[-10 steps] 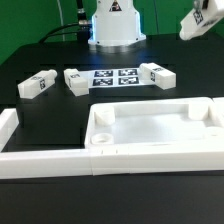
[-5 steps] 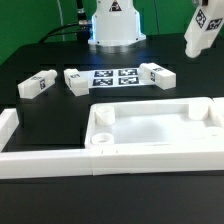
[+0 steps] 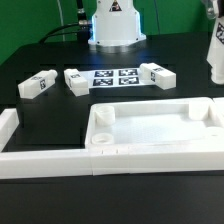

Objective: Assemble desk

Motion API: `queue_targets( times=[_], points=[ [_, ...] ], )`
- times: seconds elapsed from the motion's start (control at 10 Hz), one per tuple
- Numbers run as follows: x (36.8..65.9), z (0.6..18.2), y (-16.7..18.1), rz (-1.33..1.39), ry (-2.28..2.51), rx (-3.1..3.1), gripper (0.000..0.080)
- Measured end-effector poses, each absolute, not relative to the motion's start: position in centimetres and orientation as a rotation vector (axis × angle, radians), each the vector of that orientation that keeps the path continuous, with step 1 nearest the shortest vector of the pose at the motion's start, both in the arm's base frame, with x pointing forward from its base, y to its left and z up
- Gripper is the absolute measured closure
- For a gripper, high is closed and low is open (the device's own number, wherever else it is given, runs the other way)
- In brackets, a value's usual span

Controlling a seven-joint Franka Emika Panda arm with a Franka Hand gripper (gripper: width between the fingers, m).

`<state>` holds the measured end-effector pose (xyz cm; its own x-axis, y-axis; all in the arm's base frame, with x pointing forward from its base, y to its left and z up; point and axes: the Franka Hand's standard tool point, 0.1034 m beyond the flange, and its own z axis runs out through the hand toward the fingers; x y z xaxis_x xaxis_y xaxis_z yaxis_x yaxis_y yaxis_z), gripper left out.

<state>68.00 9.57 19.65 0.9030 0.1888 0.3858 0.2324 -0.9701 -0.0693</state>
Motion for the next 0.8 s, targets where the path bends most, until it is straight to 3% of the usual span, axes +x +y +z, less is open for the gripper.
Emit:
queue_targets(
  times=[0.4, 0.5, 0.8],
  points=[
    [67.8, 18.7, 8.2, -0.908, -0.319, -2.928, 0.0509],
    [67.3, 18.2, 7.2, -0.927, -0.334, -2.935, 0.0509],
    [66.2, 15.6, 9.1, -0.945, -0.351, -2.922, 0.0509]
  ],
)
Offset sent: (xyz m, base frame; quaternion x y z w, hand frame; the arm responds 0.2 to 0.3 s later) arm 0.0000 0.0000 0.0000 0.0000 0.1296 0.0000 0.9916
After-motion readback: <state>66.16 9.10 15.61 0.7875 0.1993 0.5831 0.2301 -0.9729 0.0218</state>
